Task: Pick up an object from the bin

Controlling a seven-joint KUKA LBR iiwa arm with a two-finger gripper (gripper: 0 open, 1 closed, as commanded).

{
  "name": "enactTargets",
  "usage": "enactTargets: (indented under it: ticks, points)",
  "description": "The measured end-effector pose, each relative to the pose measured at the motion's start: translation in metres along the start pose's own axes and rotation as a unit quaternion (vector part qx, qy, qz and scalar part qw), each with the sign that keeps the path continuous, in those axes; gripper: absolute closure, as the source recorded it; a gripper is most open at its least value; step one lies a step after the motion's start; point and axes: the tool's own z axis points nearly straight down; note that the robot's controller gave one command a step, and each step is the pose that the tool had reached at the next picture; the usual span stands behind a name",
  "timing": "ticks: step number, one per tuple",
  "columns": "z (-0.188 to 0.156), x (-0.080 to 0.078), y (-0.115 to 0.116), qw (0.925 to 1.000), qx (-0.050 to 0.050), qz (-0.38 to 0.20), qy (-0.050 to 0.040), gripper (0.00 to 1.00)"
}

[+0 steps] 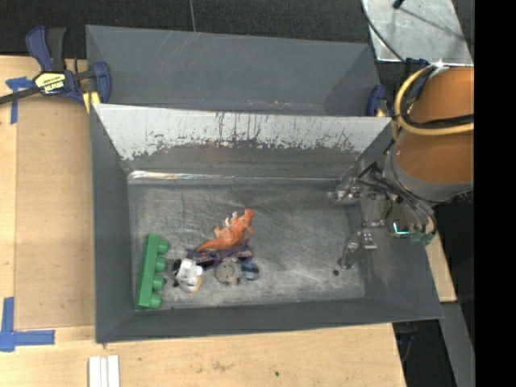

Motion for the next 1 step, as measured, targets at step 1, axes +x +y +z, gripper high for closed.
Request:
enactTargets:
  ticks: [1]
  points:
    - [-0.0039,-0.0015,0.0002,1.0000,0.000,-0.001,-0.0042,0.00]
